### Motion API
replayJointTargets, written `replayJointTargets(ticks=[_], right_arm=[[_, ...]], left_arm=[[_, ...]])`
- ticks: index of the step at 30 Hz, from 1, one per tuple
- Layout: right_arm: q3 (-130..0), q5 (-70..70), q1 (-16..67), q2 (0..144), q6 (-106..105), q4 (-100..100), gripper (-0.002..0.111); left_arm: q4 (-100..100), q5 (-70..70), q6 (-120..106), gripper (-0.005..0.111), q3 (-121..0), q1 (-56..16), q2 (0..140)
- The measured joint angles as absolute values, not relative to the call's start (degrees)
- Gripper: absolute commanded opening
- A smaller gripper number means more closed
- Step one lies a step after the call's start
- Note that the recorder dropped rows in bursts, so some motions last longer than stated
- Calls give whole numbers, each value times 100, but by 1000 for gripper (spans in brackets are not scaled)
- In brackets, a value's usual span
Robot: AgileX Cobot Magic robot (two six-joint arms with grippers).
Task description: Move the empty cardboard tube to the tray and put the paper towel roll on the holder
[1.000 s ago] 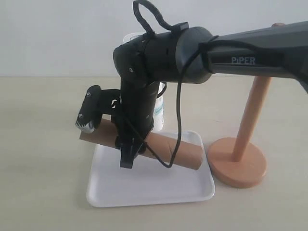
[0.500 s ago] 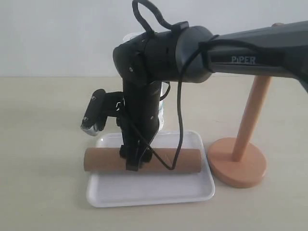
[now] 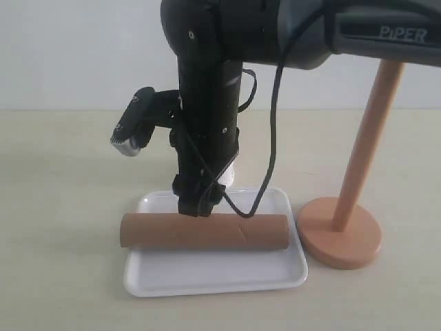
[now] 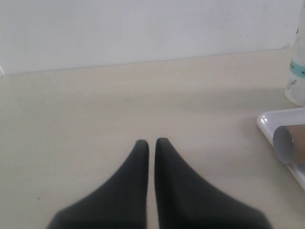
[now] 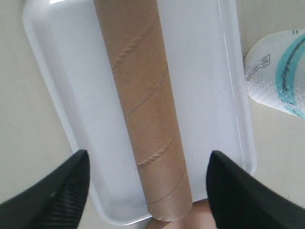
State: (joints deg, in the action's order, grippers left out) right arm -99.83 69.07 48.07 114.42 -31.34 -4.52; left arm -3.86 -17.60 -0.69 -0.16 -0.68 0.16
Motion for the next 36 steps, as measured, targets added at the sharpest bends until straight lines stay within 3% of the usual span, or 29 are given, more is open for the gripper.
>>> replayJointTargets(ticks=[5,6,15,28,36], right_arm=[[-9983,6948,4807,11246,-2795,-389,1],[-9983,6952,4807,11194,-2742,-388,0],[-9983,6986,4807,10418,-2375,-40,0],[-9852,6962,4807,7890,-1984,615,0],[-7985,6417,4807,5793,-1109,-291,0]], left_arm=[[-386,-1760,-69,4,-16,-68,16],[-386,-1760,-69,4,-16,-68,16],[-386,-1760,-69,4,-16,-68,16],[-386,-1760,-69,4,-16,-68,16],[-386,-1760,-69,4,-16,-68,16]])
